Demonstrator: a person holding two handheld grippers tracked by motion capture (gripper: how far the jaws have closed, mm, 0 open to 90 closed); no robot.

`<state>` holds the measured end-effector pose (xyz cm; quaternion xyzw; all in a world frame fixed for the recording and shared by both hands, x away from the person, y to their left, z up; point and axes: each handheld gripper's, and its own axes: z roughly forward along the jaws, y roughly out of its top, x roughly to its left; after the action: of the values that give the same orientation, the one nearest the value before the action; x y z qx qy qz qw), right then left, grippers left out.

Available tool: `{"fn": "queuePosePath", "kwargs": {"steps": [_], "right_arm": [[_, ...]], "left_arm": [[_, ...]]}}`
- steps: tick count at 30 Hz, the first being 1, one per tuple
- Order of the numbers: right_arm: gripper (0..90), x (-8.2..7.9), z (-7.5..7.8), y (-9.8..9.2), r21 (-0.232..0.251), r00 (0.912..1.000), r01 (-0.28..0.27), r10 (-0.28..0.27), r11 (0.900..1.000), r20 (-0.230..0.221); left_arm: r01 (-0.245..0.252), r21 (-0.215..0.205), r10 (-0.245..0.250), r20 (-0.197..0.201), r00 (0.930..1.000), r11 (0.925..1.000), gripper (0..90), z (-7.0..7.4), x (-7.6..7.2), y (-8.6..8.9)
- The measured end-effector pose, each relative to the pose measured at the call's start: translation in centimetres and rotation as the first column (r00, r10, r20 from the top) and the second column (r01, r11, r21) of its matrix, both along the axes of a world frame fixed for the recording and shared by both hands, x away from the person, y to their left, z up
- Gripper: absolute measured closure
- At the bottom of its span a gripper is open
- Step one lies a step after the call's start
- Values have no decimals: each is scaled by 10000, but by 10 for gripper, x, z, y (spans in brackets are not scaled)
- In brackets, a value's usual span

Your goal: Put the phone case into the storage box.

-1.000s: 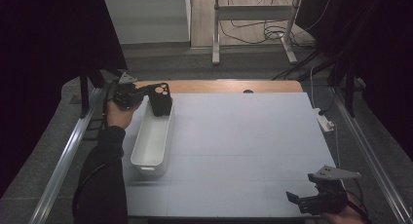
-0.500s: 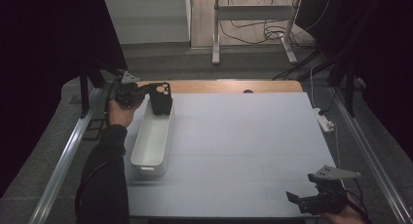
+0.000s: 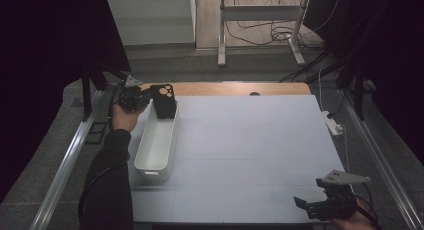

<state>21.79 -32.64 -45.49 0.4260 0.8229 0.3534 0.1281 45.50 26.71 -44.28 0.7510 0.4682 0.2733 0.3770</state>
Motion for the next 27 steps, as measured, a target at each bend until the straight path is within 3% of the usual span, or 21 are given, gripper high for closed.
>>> {"fn": "queuePosePath", "kwargs": {"steps": [5,9,17,27], "right_arm": [[0,0,0,0,4,10000,4,-4,10000,-1],[0,0,0,0,36,10000,11,-12,10000,36],[0,-1,1,-1,62,9999,0,-1,10000,109],[0,-2,1,-2,206,9998,91,-94,9997,178]], "left_arm": [[-62,-201,61,-55,10000,9998,695,0,0,0],[-157,-649,132,-384,9992,9978,614,-1,1,0],[-169,-1025,100,-671,9977,9946,513,1,-4,1],[-83,-961,-32,-1192,9929,9953,402,2,-12,1]]}}
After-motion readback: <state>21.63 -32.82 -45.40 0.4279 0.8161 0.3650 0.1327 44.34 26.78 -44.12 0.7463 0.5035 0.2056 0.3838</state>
